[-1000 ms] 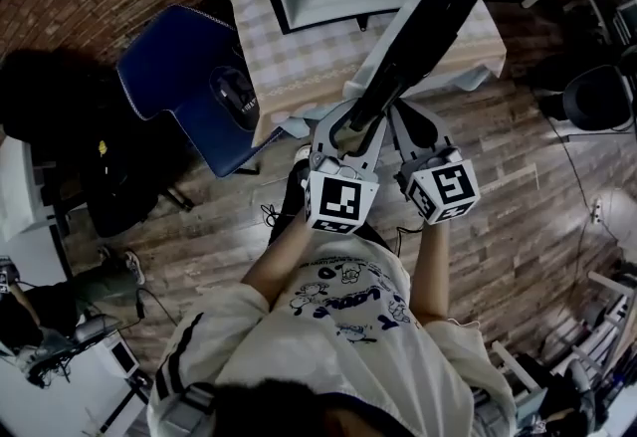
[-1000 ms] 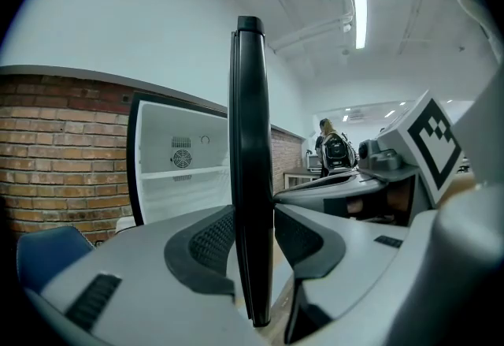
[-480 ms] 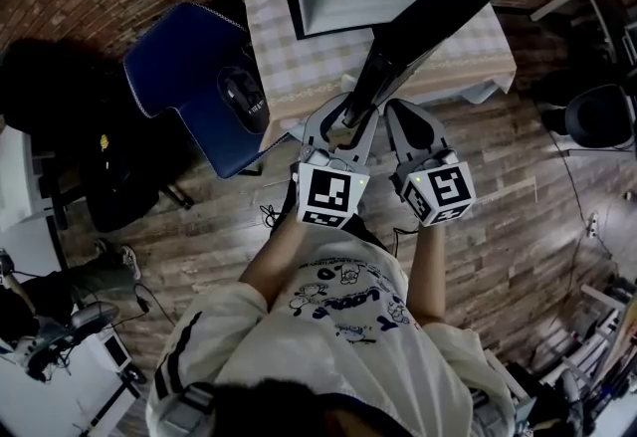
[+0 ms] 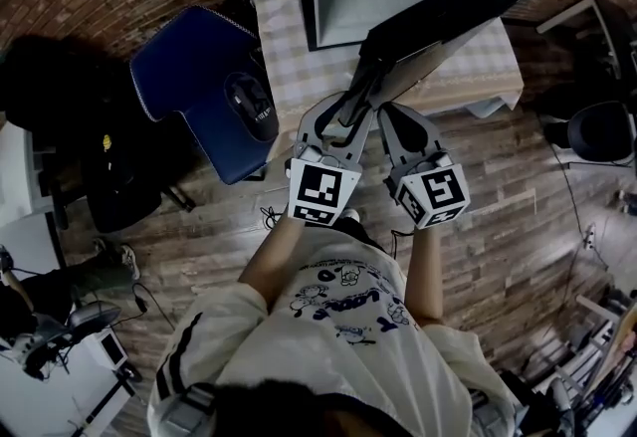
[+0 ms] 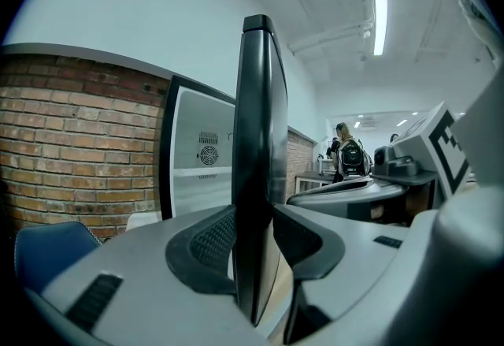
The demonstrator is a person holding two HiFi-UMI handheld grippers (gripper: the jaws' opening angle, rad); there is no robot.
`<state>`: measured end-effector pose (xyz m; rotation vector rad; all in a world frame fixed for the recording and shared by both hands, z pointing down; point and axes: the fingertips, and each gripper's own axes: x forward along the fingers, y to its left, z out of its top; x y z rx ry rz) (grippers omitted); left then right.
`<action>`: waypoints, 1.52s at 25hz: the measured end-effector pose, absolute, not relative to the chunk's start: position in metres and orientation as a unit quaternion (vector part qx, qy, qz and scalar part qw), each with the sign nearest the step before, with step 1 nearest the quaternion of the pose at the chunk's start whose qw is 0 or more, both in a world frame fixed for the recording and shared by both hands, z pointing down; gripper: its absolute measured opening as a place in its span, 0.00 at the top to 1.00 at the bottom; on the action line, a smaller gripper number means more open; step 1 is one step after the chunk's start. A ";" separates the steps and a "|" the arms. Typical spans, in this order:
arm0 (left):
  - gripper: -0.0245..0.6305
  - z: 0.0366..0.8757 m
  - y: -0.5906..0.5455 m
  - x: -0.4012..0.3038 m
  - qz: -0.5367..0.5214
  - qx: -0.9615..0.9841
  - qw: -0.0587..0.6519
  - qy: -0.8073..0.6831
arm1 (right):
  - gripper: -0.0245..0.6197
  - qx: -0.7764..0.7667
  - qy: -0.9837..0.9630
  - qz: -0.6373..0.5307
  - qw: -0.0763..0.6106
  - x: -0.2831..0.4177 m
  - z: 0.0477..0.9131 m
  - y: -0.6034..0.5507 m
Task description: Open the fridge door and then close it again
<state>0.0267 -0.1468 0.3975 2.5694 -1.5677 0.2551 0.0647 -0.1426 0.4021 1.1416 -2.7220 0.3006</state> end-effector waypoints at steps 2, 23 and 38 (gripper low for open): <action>0.73 0.397 -0.154 0.020 0.084 0.849 0.061 -0.518 | 0.91 0.382 -0.915 0.101 0.087 0.059 0.401 -0.148; 0.71 0.397 -0.230 -0.037 0.086 0.862 0.049 -0.497 | 0.91 0.374 -0.918 0.104 0.081 0.008 0.401 -0.212; 0.70 0.399 -0.275 -0.061 0.093 0.869 0.047 -0.485 | 0.91 0.388 -0.912 0.109 0.083 -0.010 0.405 -0.241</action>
